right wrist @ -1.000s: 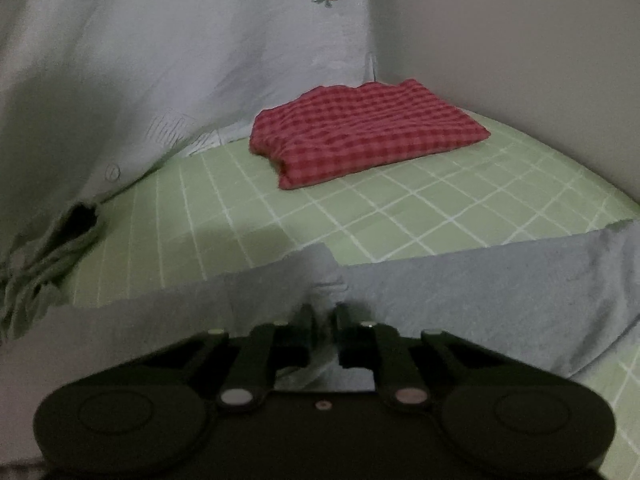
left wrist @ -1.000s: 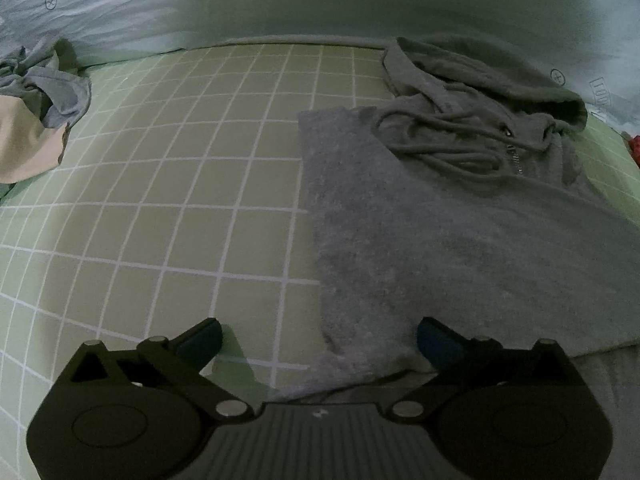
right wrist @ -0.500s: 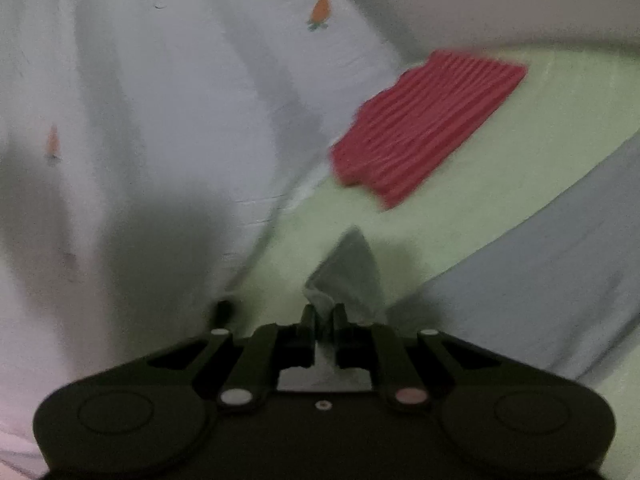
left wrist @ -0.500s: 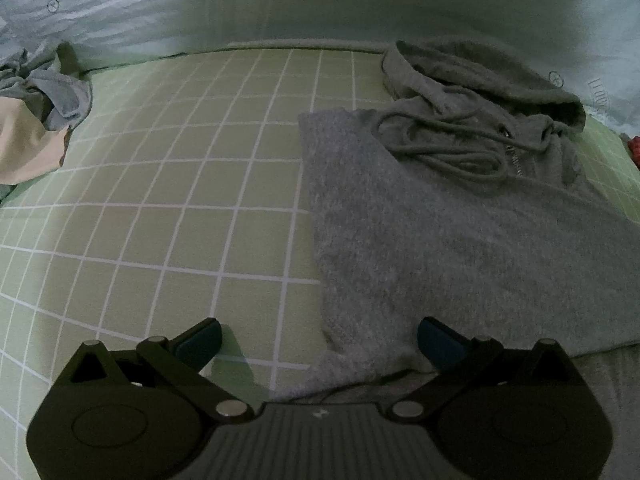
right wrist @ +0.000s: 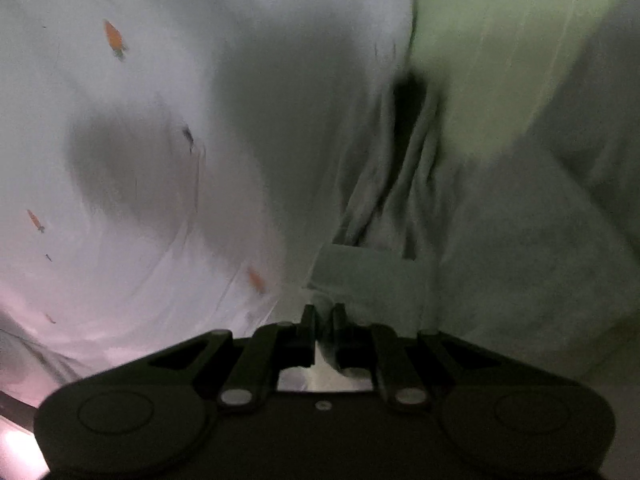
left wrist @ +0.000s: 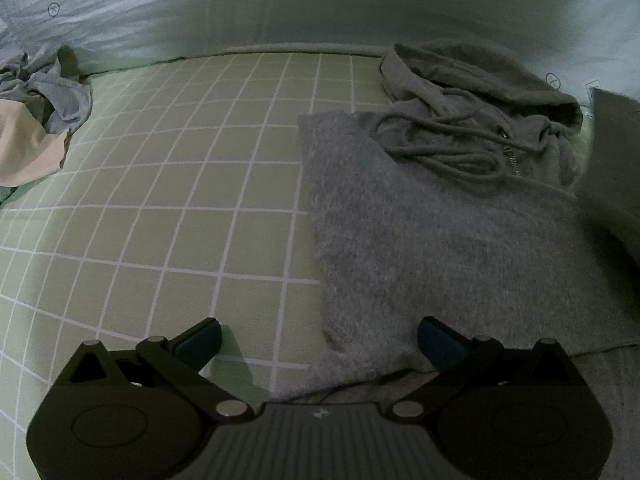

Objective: Fold clothes

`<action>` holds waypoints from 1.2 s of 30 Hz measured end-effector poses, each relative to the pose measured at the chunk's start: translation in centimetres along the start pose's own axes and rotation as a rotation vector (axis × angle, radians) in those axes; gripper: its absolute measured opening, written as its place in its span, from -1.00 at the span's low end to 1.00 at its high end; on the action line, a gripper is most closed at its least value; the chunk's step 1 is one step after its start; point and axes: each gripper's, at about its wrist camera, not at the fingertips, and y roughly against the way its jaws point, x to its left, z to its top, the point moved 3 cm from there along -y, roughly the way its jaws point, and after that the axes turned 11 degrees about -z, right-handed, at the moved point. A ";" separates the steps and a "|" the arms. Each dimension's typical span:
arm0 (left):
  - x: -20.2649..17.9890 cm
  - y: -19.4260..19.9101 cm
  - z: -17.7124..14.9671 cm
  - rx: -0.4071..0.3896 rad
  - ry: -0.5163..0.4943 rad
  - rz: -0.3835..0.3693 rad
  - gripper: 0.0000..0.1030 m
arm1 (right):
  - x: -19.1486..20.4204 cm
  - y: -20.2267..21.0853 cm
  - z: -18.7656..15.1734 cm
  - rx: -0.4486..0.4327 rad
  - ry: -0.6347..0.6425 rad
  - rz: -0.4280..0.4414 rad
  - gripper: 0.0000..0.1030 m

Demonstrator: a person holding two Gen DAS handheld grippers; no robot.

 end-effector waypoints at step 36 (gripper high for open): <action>-0.5 2.8 -2.5 0.050 0.009 -0.011 1.00 | -2.6 0.6 -1.2 -0.055 0.273 -0.363 0.13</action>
